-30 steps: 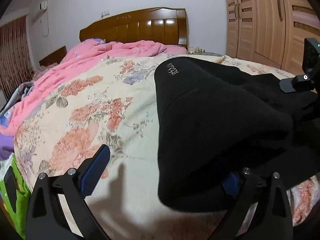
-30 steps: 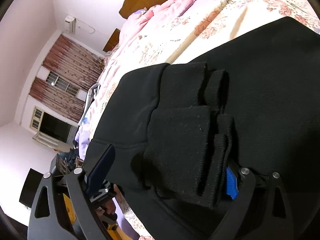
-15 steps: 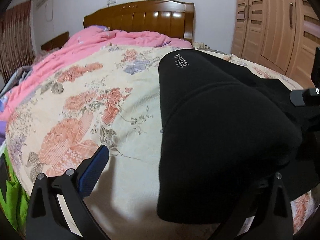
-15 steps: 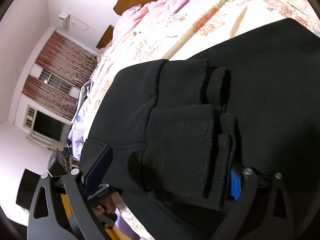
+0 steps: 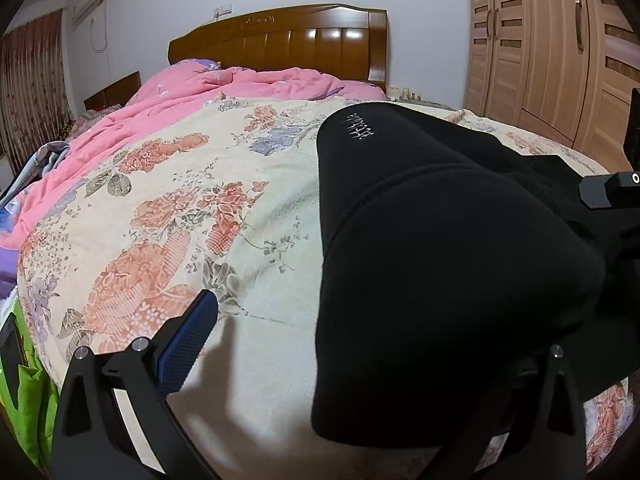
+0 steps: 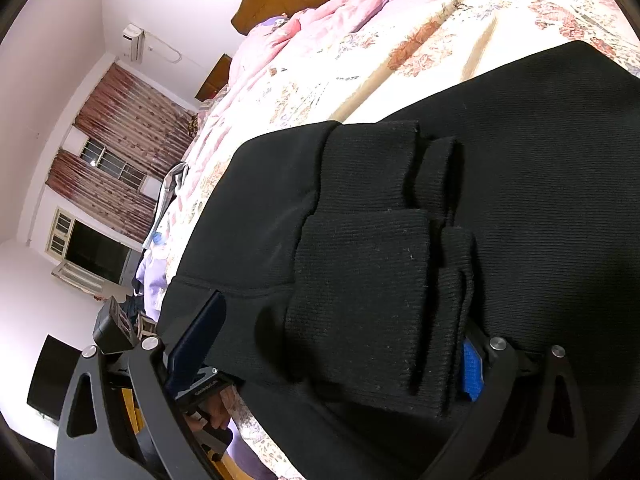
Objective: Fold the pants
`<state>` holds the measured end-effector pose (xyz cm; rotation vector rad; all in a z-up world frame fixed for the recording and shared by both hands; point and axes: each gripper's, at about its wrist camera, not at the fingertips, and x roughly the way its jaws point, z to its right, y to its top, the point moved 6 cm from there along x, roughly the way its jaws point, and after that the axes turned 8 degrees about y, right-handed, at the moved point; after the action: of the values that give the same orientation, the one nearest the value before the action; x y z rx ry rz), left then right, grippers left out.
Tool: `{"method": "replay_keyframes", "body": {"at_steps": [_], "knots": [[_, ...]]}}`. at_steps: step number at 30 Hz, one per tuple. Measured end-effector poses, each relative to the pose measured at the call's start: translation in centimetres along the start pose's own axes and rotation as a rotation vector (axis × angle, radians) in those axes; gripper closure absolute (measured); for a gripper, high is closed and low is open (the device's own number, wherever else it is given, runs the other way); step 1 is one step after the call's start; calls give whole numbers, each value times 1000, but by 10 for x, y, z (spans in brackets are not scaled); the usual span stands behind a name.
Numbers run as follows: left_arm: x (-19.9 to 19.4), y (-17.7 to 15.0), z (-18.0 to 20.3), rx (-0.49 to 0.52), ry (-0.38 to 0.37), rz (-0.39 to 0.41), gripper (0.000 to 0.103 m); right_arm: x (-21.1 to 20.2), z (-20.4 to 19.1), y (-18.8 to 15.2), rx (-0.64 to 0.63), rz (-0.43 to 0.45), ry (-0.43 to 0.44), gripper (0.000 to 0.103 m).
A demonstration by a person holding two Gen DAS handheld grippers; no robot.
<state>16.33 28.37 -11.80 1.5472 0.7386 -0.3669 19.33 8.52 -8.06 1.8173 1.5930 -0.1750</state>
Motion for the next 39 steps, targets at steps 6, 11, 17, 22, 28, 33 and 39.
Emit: {"method": "replay_keyframes", "body": {"at_steps": [6, 11, 17, 22, 28, 33, 39], "knots": [[0, 0, 0, 0, 1, 0, 2, -5, 5, 0, 11, 15, -33, 20], [0, 0, 0, -2, -1, -2, 2, -10, 12, 0, 28, 40, -76, 41], [-1, -2, 0, -13, 4, -2, 2, -13, 10, -2, -5, 70, -116, 69], [-2, -3, -4, -48, 40, 4, 2, -14, 3, -4, -62, 98, -135, 75], [-1, -4, -8, -87, 45, -21, 2, -26, -11, -6, -131, 158, -123, 81], [-11, -3, -3, -48, 101, -7, 2, -66, -29, -3, -212, 269, -116, 83], [-16, -5, 1, -5, 125, 14, 1, -92, 27, -31, -116, 241, -153, 83]]}}
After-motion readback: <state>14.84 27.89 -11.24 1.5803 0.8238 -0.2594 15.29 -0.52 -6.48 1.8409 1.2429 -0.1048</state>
